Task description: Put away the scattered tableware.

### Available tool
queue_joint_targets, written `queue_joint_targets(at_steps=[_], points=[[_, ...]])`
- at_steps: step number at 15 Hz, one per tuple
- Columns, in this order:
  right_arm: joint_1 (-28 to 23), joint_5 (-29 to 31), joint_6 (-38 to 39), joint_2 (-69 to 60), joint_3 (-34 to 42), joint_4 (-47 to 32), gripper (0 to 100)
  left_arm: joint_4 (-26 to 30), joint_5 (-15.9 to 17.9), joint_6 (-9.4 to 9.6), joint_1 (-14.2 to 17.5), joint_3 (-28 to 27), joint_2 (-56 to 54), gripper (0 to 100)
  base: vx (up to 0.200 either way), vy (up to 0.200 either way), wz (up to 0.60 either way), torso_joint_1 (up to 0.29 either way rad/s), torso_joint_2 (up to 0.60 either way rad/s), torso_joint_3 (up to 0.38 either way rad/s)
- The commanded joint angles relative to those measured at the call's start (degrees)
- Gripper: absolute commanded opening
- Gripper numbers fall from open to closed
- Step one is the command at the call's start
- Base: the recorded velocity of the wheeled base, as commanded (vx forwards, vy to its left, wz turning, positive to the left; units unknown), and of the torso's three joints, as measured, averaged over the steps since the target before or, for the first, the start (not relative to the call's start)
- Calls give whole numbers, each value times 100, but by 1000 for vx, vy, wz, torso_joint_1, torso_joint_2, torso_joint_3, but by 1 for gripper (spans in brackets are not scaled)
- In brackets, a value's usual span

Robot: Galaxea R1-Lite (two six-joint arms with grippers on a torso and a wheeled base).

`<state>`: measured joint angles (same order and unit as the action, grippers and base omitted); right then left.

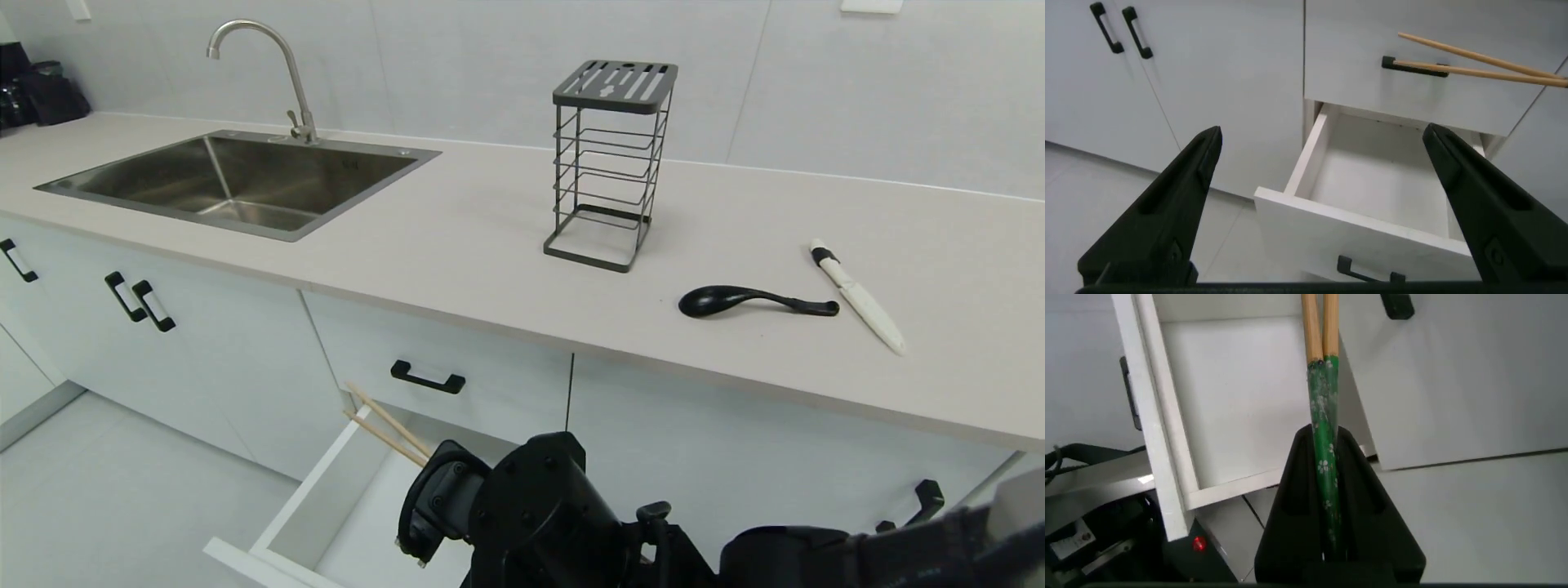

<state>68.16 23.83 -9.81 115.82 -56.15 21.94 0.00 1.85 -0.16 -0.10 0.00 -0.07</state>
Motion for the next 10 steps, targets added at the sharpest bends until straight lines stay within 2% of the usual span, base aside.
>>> queue_joint_targets(at_steps=[1,10], points=[[5,-10,-3,37,43,-15,0,0,-1,-2,1,0,7,100,0,0,0,-251,471,232],[22,-54,-3,265,-72,21,0,0,-1,-2,1,0,7,100,0,0,0,-251,391,161]])
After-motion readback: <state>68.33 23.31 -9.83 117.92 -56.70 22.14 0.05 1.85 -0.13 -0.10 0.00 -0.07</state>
